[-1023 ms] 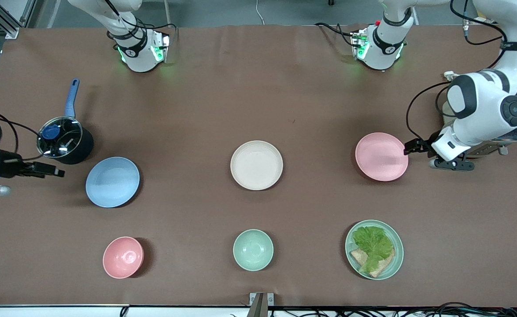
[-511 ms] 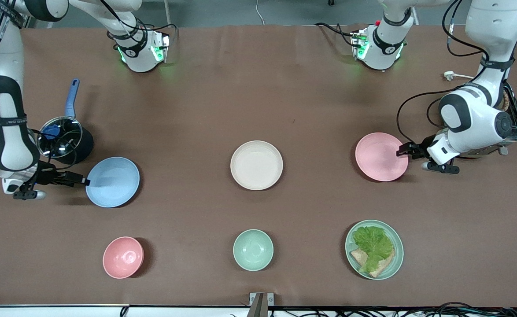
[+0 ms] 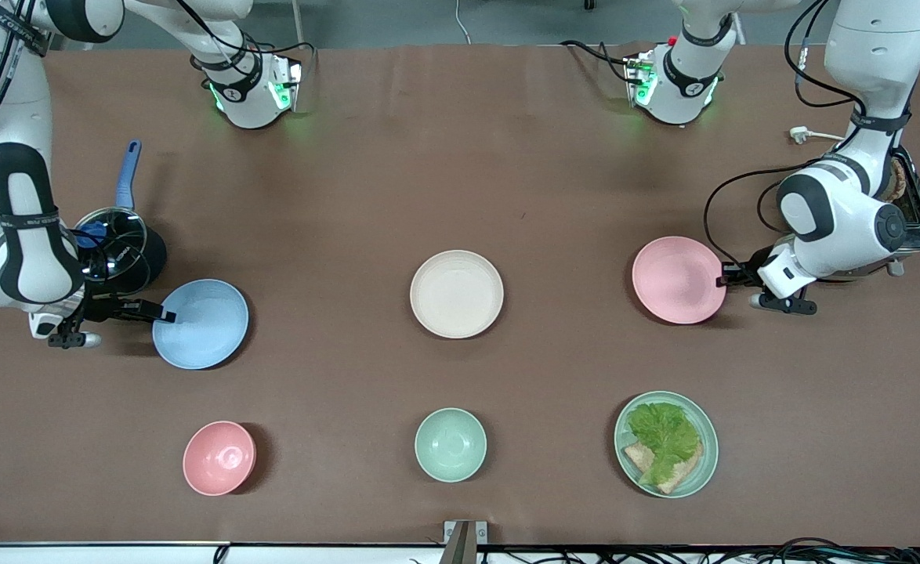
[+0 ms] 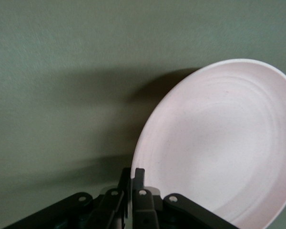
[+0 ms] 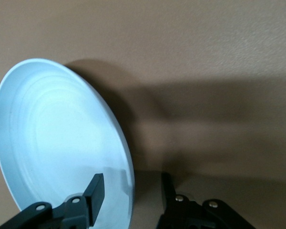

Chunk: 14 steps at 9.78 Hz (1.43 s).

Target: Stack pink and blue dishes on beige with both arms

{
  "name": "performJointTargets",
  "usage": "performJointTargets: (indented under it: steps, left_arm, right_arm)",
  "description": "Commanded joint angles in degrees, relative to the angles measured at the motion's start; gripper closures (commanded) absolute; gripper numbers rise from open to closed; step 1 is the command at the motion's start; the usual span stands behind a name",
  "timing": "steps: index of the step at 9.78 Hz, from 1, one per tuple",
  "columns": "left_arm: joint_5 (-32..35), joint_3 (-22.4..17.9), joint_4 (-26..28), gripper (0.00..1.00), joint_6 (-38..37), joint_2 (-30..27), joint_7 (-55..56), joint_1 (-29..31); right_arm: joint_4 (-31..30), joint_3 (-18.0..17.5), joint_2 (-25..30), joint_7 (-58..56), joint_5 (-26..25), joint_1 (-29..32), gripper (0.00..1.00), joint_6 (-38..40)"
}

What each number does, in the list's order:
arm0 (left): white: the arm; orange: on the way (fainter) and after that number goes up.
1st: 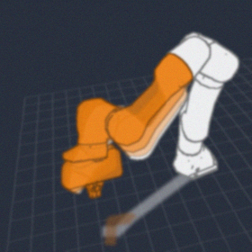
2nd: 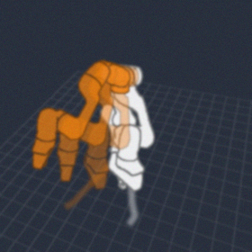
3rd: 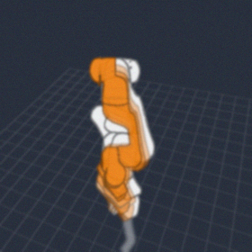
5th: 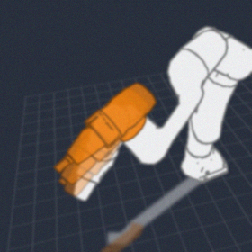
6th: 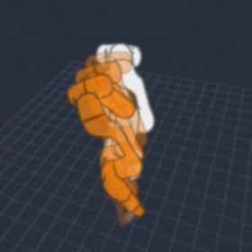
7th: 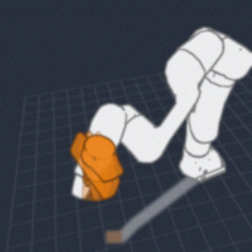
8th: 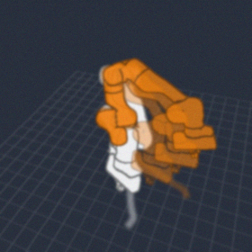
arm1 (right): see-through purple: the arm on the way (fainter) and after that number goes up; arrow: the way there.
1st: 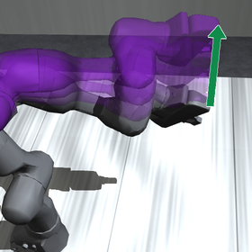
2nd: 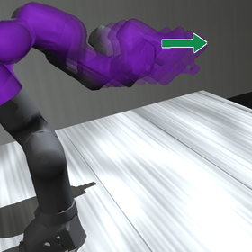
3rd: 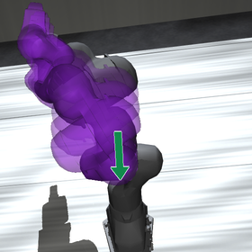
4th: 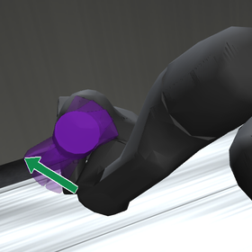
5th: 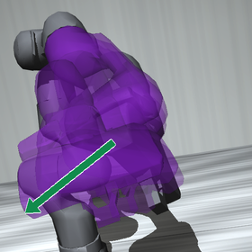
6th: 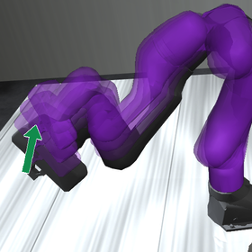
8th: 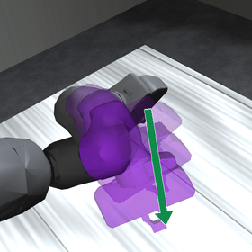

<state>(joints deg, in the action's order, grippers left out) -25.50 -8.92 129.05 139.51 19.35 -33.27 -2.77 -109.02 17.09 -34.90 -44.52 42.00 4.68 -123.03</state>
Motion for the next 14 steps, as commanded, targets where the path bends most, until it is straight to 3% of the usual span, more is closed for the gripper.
performJointTargets:
  steps: [1, 2, 4, 5, 7, 9, 11, 12, 14]
  left_arm:
    - [-1.1, 1.8, 0.6, 1.00, -0.7, -3.2, -0.6, -0.3]
    - [-1.1, 3.9, 0.5, 1.00, -3.0, -6.0, -0.5, 0.0]
    - [-3.2, 11.9, -1.7, 1.00, -3.8, -6.1, 3.0, 0.1]
    - [-3.9, 16.0, -3.3, 1.00, -3.7, -4.8, 8.4, 0.0]
    - [-3.2, 25.9, -8.3, 1.00, -2.5, -0.2, 24.4, 0.0]
    - [-1.6, 33.6, -11.3, 1.00, 4.1, 4.4, 37.9, -0.9]
    - [5.6, 39.1, -12.2, 1.00, 11.6, 8.9, 50.5, -2.1]
    - [9.6, 39.2, -13.9, 1.00, 14.2, 12.3, 56.2, -4.0]
    - [20.9, 40.2, -17.2, 0.99, 15.3, 17.9, 66.9, -4.5]
  right_arm:
    - [-1.2, 0.0, 1.2, -1.3, 1.7, -0.1, 0.80, 1.6]
    - [-0.8, 0.1, 1.2, -1.3, 1.7, 0.1, 0.99, 1.8]
    - [1.2, 0.3, 1.6, -0.1, 1.2, 0.0, 1.00, 2.2]
    - [3.7, 1.5, 2.2, 1.4, 0.0, -0.1, 1.00, 6.3]
    - [13.3, 4.9, 2.7, 7.6, -7.9, -0.2, 1.00, 21.1]
    - [18.1, 4.9, 6.0, 14.2, -13.3, -0.3, 1.00, 26.9]
    - [19.4, 4.4, 10.7, 23.5, -19.1, -3.1, 1.00, 27.8]
    - [19.4, 3.5, 13.3, 29.3, -21.2, -4.6, 1.00, 28.0]
    - [18.9, -3.2, 17.9, 42.3, -23.4, -4.9, 0.99, 29.1]
